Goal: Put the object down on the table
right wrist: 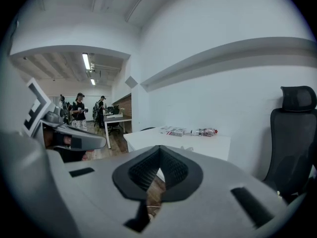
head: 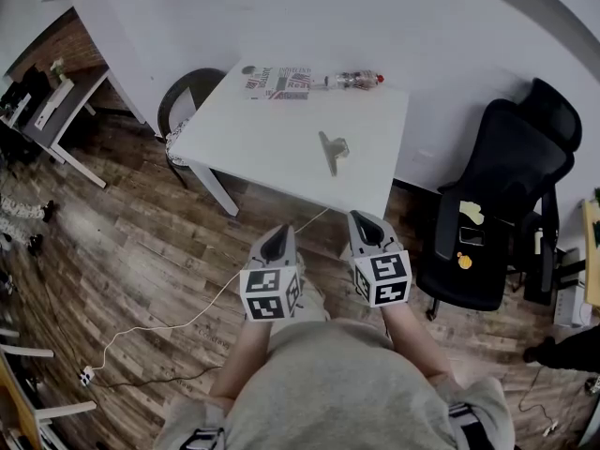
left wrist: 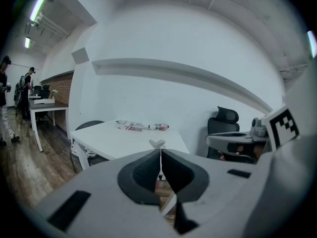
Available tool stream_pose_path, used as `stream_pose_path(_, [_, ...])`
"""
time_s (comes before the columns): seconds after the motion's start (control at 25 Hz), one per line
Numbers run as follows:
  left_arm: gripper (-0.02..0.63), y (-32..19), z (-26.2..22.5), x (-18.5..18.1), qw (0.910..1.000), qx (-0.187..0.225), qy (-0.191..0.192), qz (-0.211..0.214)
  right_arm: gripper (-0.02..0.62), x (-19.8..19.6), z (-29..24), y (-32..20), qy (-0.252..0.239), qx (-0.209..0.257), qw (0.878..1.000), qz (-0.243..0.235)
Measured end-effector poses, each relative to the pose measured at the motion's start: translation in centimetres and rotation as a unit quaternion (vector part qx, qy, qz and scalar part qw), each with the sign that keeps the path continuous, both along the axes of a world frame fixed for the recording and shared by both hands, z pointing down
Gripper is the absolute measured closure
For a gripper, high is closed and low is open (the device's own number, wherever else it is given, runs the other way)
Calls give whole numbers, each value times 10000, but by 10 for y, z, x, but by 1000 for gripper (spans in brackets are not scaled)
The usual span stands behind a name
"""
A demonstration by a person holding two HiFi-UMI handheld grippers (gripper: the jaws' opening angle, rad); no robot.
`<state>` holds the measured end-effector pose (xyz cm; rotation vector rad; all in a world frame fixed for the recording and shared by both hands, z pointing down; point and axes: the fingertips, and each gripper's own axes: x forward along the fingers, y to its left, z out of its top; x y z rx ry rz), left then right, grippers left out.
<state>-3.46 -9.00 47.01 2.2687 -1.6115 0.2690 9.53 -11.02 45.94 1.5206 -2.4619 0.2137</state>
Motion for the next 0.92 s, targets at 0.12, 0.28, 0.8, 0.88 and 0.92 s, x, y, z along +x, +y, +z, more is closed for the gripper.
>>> stream_pose_path(0.12, [597, -1, 1, 1, 10000, 2, -5, -4, 600, 0, -2, 0, 20, 43, 10000, -23])
stream_pose_path(0.28, [597, -2, 2, 0, 10000, 0, -13, -3, 600, -1, -3, 1, -26, 67, 10000, -38])
stream_pose_path(0.8, [597, -8, 1, 1, 10000, -25, -30, 21, 600, 1, -4, -4, 0, 62, 10000, -46])
stream_pose_path(0.88, [597, -8, 2, 3, 10000, -25, -28, 23, 600, 2, -4, -5, 5, 68, 10000, -54])
stream_pose_path(0.92, [597, -9, 2, 4, 10000, -25, -27, 24, 600, 2, -4, -5, 5, 72, 10000, -59])
